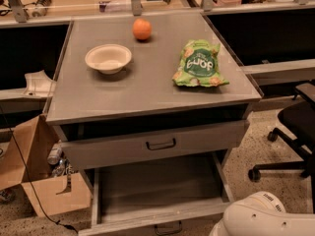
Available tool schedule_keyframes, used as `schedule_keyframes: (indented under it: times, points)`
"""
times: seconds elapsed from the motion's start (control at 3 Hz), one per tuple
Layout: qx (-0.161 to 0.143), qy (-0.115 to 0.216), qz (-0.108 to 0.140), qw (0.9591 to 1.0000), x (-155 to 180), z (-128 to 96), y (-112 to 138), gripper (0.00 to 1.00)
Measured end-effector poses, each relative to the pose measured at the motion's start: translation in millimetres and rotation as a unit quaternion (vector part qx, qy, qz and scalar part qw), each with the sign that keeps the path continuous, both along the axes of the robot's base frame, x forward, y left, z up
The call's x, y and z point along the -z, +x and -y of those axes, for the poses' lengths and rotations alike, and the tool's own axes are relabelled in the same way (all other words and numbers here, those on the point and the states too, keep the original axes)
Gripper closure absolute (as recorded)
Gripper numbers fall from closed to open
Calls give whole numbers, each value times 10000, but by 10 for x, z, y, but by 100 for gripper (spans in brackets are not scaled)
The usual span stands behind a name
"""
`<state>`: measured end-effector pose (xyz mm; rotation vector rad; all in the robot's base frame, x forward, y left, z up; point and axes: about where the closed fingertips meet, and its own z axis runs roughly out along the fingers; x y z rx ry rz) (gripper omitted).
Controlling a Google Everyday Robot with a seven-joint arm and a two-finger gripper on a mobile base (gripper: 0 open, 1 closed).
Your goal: Close middle drawer
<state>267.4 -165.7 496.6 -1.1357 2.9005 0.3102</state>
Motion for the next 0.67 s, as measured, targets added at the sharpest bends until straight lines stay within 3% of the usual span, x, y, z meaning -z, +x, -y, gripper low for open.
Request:
schedule_keyframes:
  times: [0.33, 0.67]
  points:
    - [364, -72, -57, 9993, 235, 146, 45, 100]
    - [364, -72, -57, 9993, 235, 146, 45, 100]
